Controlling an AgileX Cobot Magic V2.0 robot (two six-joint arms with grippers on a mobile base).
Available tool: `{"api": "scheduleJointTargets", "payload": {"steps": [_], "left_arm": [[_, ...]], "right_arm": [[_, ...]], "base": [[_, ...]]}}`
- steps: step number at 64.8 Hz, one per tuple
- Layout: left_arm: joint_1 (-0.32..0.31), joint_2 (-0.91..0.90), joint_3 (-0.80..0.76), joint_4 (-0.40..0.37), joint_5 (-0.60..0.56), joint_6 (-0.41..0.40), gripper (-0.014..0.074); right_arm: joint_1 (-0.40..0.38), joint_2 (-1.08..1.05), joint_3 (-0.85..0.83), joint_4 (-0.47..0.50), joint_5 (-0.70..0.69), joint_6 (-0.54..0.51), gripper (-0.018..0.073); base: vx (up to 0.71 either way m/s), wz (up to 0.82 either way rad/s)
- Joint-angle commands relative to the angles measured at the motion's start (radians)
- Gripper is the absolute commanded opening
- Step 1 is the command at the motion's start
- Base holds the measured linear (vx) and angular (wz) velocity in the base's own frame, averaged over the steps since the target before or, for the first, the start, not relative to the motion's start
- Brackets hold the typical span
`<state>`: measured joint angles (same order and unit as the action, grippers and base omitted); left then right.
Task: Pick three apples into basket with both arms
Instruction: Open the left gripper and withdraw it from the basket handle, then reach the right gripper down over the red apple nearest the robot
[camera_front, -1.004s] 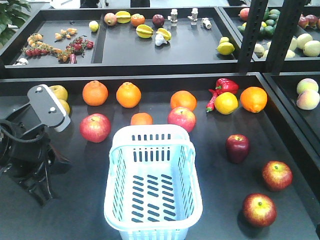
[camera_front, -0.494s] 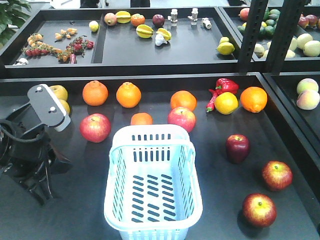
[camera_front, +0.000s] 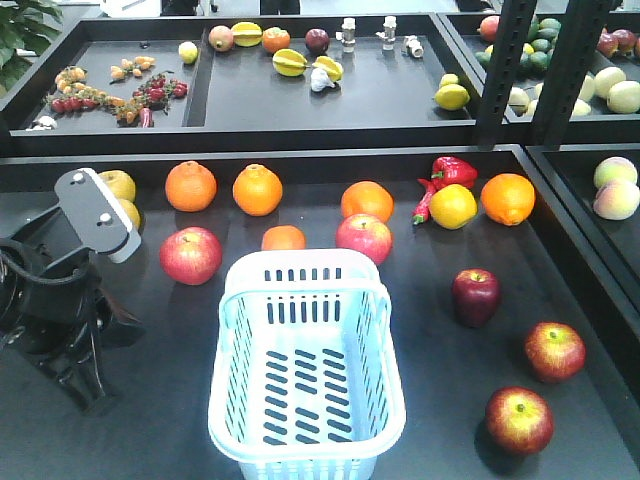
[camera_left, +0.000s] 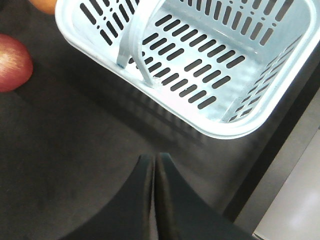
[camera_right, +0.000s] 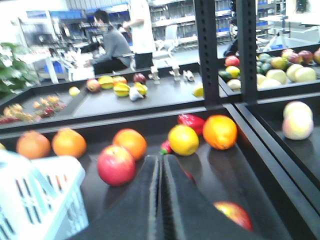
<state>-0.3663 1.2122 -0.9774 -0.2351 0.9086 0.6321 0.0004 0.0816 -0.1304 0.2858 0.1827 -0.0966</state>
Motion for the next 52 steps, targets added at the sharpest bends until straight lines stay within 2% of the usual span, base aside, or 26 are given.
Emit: {"api": "scheduleJointTargets", "payload": {"steps": [1,12,18,28,52], "left_arm": [[0.0,-0.026,-0.022,-0.025,-0.043,0.001,-0.0007],[0.0,-0.026,-0.022,-0.025,-0.043,0.001,-0.0007],[0.0,-0.026,-0.022,-0.025,-0.043,0.001,-0.0007],[0.0,-0.026,-0.022,-0.025,-0.043,0.001,-0.0007],[0.0,-0.026,-0.022,-0.025,-0.043,0.001,-0.0006]], "right_arm": [[-0.001,0.179,-0.17,0.003,0.074,-0.006,-0.0004],[-0.001,0.537,-0.463,0.01,0.477,-0.103,-0.0004],[-0.001,0.684,-0.567,0.015,0.613,-0.102,-0.0004],[-0.001,0.827,-0.631,0.029,0.68,-0.099,-0.0004],[-0.001,1.018,-0.631,-0.024,0.645,-0.096,0.0013]], "base": [[0.0,0.0],[0.0,0.0],[0.0,0.0],[0.0,0.0],[0.0,0.0]]}}
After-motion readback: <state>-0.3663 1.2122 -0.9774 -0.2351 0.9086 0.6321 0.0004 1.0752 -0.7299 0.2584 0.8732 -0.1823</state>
